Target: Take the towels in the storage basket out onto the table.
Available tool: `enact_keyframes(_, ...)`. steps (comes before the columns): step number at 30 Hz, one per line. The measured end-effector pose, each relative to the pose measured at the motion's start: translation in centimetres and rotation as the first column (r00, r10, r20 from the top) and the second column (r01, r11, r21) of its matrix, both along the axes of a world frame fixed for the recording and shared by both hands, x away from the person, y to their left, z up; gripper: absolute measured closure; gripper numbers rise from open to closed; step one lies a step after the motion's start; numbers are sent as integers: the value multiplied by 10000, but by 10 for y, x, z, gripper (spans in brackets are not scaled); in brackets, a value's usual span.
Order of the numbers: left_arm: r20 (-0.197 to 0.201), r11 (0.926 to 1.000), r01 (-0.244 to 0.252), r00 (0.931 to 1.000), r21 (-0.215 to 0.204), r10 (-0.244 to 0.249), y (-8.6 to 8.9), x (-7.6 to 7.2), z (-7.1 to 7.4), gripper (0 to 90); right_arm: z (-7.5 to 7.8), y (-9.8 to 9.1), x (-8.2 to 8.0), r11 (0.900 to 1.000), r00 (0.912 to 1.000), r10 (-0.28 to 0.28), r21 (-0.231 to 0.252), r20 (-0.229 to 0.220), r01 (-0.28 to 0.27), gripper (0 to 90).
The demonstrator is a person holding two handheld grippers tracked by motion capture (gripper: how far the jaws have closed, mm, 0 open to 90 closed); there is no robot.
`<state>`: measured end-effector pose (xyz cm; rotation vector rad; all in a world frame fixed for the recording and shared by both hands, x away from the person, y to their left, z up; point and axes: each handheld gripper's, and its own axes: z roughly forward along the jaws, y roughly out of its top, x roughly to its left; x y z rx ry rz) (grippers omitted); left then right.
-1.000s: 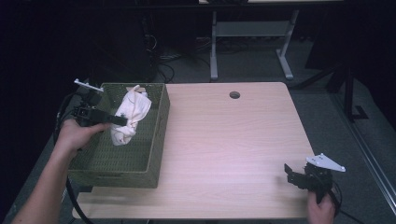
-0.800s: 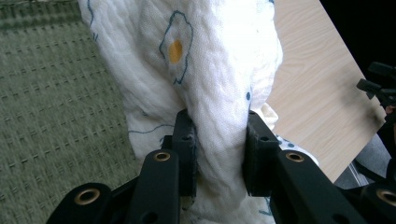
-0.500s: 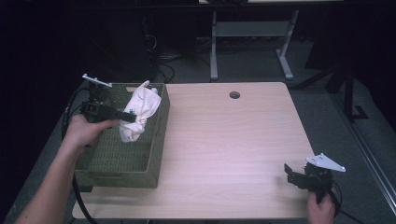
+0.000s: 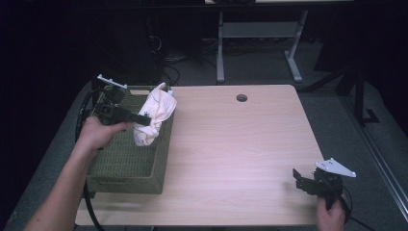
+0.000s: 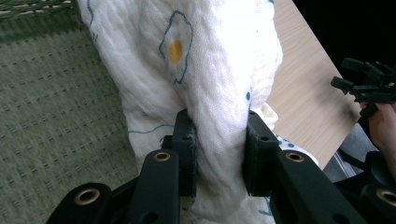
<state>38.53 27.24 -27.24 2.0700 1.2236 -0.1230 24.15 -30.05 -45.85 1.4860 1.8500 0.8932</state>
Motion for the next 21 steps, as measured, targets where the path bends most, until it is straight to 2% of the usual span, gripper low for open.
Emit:
enact_keyframes(13,-20,9988,461,9989,-171,-461,-32,7,-2,699,0,1,0,10000,10000,7,10,-16,-7,139)
enact_keyframes(21,-50,9977,665,9978,-149,-666,-45,9,-3,699,1,1,0,10000,10000,10,-12,4,-10,139)
